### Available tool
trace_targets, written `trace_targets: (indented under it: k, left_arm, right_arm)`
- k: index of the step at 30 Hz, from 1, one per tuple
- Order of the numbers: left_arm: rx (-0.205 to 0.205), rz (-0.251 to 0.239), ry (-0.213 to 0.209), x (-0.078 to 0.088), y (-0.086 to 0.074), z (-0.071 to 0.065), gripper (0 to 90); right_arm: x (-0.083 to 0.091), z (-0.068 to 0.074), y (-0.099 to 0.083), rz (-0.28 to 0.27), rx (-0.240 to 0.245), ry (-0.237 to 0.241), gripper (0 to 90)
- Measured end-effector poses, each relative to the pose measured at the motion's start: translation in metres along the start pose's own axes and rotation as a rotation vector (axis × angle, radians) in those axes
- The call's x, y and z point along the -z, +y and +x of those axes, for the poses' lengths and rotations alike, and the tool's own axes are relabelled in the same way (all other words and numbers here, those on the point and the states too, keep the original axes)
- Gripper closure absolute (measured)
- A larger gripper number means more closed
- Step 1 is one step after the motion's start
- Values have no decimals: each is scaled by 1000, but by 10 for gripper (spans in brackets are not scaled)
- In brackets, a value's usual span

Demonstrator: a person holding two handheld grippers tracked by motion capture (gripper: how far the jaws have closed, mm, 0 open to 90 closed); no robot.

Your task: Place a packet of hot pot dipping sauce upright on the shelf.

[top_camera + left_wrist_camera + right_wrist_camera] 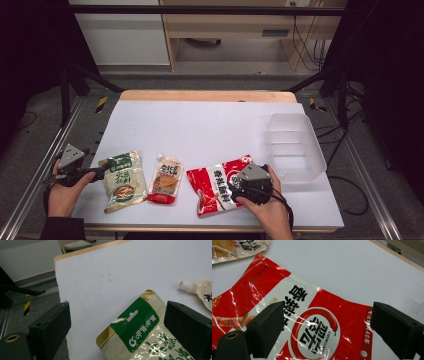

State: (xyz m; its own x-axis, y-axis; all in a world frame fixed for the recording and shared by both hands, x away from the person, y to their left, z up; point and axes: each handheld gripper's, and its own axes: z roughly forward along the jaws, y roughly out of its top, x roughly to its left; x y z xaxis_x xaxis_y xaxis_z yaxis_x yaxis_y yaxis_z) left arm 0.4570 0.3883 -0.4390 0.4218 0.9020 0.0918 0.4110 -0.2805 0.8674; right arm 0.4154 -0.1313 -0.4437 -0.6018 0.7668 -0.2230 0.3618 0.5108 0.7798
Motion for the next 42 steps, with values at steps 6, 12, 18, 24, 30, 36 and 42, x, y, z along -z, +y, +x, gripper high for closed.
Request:
trace_targets:
  k: [6,12,18,24,30,36,42]
  left_arm:
    - [4,38,-30,-7,-4,5,93]
    - [-4,90,-66,-17,-8,5,94]
    - [3,133,-87,-24,-13,10,95]
    - [14,152,-117,-27,-15,10,109]
    - [10,168,-123,-29,-16,9,112]
    - [5,190,-138,-30,-16,6,117]
    - [-15,207,-160,-27,-16,3,190]
  right_arm:
    - [0,0,-1,6,3,-5,130]
    - [-2,0,-1,20,3,-3,132]
    - [-4,2,-1,27,13,-3,135]
    - [-5,3,0,30,15,1,137]
    - [-5,4,0,34,23,4,138]
    - [-4,4,-1,35,28,10,139]
    - [-4,4,-1,36,38,15,140]
